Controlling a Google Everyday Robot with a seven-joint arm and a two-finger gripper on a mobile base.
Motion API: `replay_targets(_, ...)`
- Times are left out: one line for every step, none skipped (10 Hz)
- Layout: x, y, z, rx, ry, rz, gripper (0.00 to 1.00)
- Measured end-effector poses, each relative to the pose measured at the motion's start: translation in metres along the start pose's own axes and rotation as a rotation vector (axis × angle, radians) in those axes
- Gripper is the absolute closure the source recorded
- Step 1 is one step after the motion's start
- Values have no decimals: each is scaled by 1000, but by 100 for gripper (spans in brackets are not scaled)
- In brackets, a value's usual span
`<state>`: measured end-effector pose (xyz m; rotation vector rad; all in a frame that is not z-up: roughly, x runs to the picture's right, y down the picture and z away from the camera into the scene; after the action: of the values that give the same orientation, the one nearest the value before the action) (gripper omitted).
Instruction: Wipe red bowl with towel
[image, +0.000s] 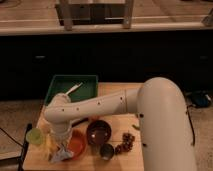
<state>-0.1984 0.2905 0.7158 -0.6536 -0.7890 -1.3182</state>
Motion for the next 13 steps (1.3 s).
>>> replay_targets(-7, 22, -1, 10, 0, 12, 98)
replay_targets(-11, 40, -3, 16, 3, 23, 98)
replay_targets(-13, 50, -5, 20, 5, 34, 98)
replay_targets(-13, 65, -8, 25, 13, 55, 98)
replay_targets(-9, 69, -12, 28, 22, 73, 98)
replay_targets(-4, 71, -15, 30, 28, 84, 98)
replay_targets(4, 72, -19, 31, 34, 95, 98)
replay_targets(14, 72, -25, 24, 43, 104, 98)
replay_targets(20, 70, -28, 21, 47, 106, 98)
replay_targets(27, 67, -30, 10, 49, 105, 98)
replay_targets(33, 59, -30, -3, 49, 98, 98)
replay_targets(35, 50, -30, -9, 49, 87, 98)
replay_targets(36, 38, -29, -17, 48, 70, 98)
